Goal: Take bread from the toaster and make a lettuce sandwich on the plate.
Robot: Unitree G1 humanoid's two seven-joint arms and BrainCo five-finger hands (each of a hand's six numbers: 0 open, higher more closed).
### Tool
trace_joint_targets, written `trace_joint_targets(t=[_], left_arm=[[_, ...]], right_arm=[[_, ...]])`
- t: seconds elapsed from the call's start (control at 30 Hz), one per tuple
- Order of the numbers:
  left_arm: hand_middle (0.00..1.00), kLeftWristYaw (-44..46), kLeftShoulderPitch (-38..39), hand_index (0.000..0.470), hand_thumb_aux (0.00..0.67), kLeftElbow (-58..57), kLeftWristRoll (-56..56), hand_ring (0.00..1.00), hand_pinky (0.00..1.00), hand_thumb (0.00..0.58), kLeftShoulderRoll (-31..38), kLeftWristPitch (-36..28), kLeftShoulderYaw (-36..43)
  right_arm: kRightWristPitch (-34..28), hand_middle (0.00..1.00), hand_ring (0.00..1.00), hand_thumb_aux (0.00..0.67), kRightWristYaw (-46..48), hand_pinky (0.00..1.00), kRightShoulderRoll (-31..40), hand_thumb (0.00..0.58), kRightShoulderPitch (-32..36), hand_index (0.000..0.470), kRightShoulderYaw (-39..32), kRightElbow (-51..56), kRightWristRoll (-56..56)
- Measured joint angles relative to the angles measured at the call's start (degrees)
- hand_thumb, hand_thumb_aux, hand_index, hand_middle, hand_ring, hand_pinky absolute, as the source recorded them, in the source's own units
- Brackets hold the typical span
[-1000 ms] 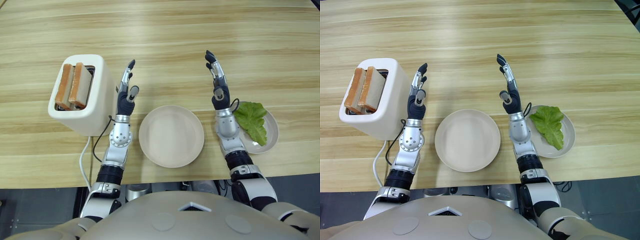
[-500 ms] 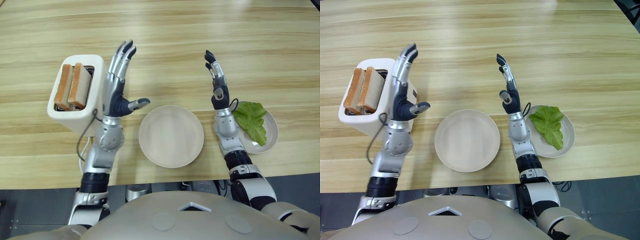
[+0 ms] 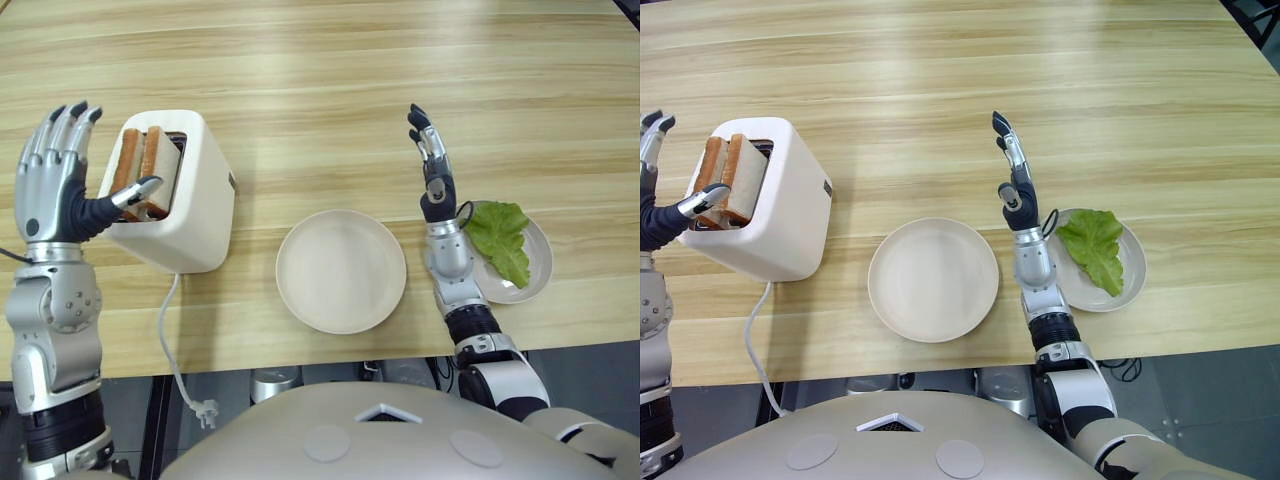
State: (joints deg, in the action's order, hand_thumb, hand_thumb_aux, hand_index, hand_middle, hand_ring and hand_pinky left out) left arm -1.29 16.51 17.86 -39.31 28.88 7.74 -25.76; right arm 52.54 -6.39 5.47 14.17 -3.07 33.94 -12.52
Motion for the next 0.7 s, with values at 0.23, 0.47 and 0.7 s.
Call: trace_joint_targets(t=[0.23,0.47,0.7], left_arm=[[0.00,0.5,0.3,0.000,0.000,-3.9,2.0,0.00,0.00,0.000,0.0,-3.1,0.2],[0.00,2.0,0.2,0.074,0.108,-5.5,5.3,0.00,0.00,0.172,0.8,-4.8,0.2],[0.00,1.9,1.5,0.133,0.194,-5.7,6.3,0.00,0.00,0.288,1.2,-5.1,0.3]], right_arm=[[-0.3,0.00,0.00,0.000,0.0,0.00,0.0,0.000,-0.3,0.000,0.0,-0.7,0.0],[-0.3,0.00,0.00,0.000,-0.2,0.00,0.3,0.000,-1.0,0.000,0.0,-0.9,-0.3],[-0.3,0.00,0.00,0.000,-0.8,0.00,0.4,0.000,-1.1,0.000,0.0,-1.0,-1.2]])
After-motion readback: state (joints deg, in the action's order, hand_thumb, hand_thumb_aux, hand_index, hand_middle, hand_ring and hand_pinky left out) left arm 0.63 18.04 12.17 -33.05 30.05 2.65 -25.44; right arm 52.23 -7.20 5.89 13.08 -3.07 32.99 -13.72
